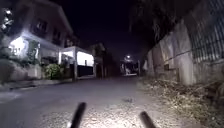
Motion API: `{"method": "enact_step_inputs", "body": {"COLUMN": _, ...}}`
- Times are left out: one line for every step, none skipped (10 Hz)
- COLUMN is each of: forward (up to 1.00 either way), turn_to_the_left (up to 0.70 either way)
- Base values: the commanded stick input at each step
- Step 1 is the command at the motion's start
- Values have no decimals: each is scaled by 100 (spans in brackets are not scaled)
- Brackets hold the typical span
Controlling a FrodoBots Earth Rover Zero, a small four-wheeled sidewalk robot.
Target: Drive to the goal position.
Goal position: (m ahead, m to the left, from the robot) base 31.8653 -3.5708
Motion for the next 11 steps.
{"method": "enact_step_inputs", "body": {"forward": 100, "turn_to_the_left": 2}}
{"method": "enact_step_inputs", "body": {"forward": 100, "turn_to_the_left": 2}}
{"method": "enact_step_inputs", "body": {"forward": 100, "turn_to_the_left": 2}}
{"method": "enact_step_inputs", "body": {"forward": 100, "turn_to_the_left": 2}}
{"method": "enact_step_inputs", "body": {"forward": 100, "turn_to_the_left": 2}}
{"method": "enact_step_inputs", "body": {"forward": 100, "turn_to_the_left": -17}}
{"method": "enact_step_inputs", "body": {"forward": 100, "turn_to_the_left": -38}}
{"method": "enact_step_inputs", "body": {"forward": 100, "turn_to_the_left": -19}}
{"method": "enact_step_inputs", "body": {"forward": 100, "turn_to_the_left": 2}}
{"method": "enact_step_inputs", "body": {"forward": 100, "turn_to_the_left": 2}}
{"method": "enact_step_inputs", "body": {"forward": 100, "turn_to_the_left": 2}}
